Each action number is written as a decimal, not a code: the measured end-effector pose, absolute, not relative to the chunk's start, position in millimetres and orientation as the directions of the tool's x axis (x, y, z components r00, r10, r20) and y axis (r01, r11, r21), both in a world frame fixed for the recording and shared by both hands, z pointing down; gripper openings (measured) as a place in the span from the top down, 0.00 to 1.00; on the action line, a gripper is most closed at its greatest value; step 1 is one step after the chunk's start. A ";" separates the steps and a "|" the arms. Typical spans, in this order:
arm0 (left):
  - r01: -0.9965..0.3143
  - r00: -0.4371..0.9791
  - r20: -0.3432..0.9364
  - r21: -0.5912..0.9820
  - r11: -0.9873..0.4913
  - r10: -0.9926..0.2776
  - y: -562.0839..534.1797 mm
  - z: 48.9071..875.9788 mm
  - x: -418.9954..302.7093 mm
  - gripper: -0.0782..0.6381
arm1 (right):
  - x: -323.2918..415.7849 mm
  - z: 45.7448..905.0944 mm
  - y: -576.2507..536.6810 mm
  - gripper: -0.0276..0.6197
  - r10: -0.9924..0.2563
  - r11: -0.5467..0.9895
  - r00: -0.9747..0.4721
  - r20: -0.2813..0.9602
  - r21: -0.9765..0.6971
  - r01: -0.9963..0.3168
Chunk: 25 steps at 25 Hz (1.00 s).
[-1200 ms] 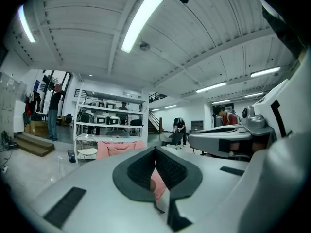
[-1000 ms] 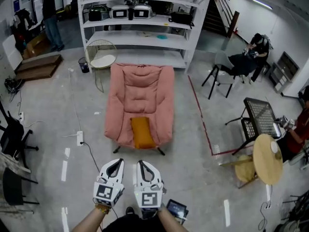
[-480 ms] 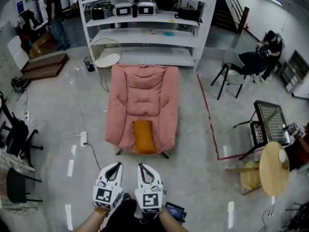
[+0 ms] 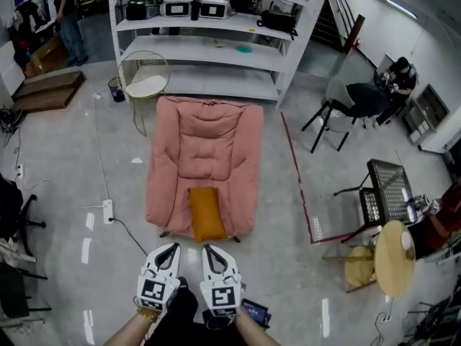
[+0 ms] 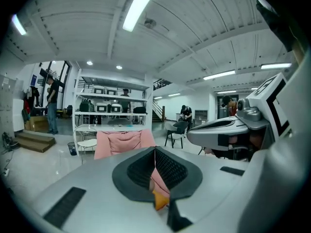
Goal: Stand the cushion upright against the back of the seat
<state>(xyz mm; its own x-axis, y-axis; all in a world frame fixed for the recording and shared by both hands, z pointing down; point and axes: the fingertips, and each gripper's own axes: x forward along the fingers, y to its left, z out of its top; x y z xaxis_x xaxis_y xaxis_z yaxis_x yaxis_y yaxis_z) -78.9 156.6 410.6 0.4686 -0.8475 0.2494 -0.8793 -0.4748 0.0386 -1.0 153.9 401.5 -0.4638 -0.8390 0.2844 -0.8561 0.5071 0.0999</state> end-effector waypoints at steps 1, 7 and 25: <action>-0.876 0.476 0.246 0.047 -0.480 -0.845 148.7 411.3 -85.6 0.87 | -7.3 403.1 146.2 0.93 -0.842 0.500 -0.455 0.290 0.103 -0.860; -0.869 0.494 0.254 0.099 -0.485 -0.832 100.5 423.2 -117.6 0.87 | -30.2 413.1 106.9 0.93 -0.853 0.462 -0.411 0.323 0.098 -0.882; -0.905 0.413 0.434 0.091 -0.416 -0.801 -64.9 486.2 -46.9 0.87 | 22.1 468.4 -81.6 0.93 -0.775 0.557 -0.527 0.349 -0.017 -0.830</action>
